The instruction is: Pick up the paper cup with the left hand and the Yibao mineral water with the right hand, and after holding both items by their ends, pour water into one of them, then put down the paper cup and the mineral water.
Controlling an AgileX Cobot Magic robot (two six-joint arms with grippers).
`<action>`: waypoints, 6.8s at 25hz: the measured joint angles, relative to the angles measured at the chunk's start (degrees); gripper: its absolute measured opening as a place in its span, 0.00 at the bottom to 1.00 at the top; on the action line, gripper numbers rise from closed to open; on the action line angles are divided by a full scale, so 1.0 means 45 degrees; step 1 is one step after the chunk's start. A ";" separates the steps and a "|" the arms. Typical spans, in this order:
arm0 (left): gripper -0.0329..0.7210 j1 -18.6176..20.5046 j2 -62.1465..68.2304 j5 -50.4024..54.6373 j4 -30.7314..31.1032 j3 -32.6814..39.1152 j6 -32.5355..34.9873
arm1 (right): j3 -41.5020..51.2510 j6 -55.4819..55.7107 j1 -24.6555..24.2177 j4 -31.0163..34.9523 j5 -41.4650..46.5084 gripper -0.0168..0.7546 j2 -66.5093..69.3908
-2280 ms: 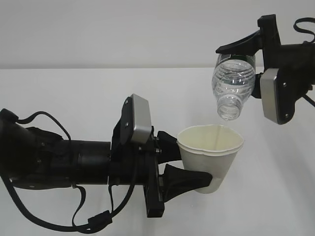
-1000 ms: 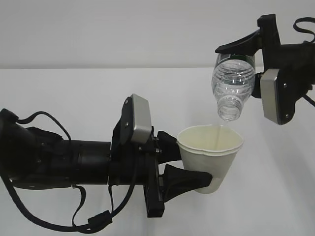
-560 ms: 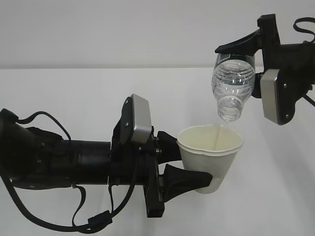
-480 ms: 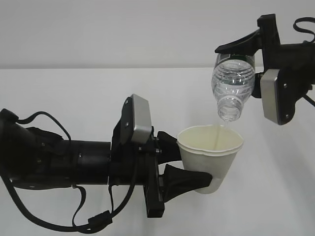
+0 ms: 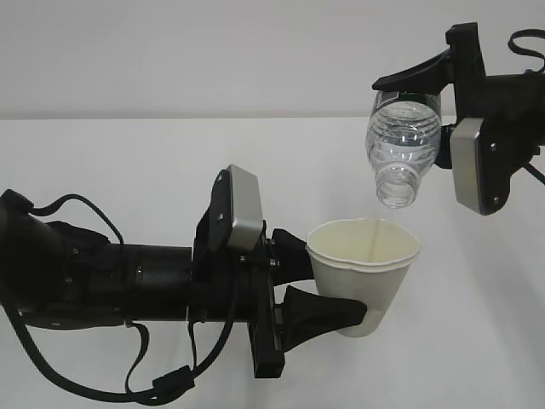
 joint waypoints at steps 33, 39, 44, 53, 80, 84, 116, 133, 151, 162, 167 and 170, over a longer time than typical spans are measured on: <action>0.57 0.0000 0.0000 0.0000 0.0000 0.0000 0.0000 | 0.0000 -0.0064 0.0000 0.0045 0.0000 0.66 0.0000; 0.57 0.0000 0.0000 0.0009 0.0000 0.0000 0.0000 | 0.0000 -0.0064 0.0000 0.0068 0.0000 0.66 0.0000; 0.57 0.0000 0.0000 0.0009 0.0000 0.0000 0.0000 | 0.0000 -0.0093 0.0000 0.0068 -0.0026 0.66 0.0000; 0.57 0.0000 0.0000 0.0009 0.0000 0.0000 0.0000 | 0.0000 -0.0121 0.0000 0.0068 -0.0026 0.66 0.0000; 0.57 0.0000 0.0000 0.0029 0.0000 0.0000 0.0000 | 0.0000 -0.0269 0.0000 0.0068 -0.0173 0.66 0.0000; 0.57 0.0000 0.0000 0.0029 0.0000 0.0000 0.0000 | 0.0000 -0.0269 0.0000 0.0068 -0.0173 0.66 0.0000; 0.56 0.0000 0.0000 0.0029 0.0000 0.0000 0.0000 | 0.0000 -0.0320 0.0000 0.0068 -0.0200 0.66 0.0000; 0.56 0.0000 0.0000 0.0029 0.0000 0.0000 0.0000 | 0.0000 -0.0364 0.0000 0.0090 -0.0200 0.66 0.0000; 0.56 0.0000 0.0000 0.0057 0.0000 0.0000 0.0000 | 0.0000 -0.0443 0.0000 0.0090 -0.0200 0.66 0.0000; 0.55 0.0000 0.0000 0.0057 0.0000 0.0000 0.0000 | 0.0000 -0.0514 0.0000 0.0090 -0.0200 0.66 0.0000; 0.55 0.0000 0.0000 0.0057 0.0000 0.0000 0.0000 | 0.0000 -0.0521 0.0000 0.0090 -0.0200 0.66 0.0000; 0.55 0.0000 0.0000 0.0057 0.0000 0.0000 0.0000 | 0.0000 -0.0543 0.0000 0.0090 -0.0200 0.66 0.0000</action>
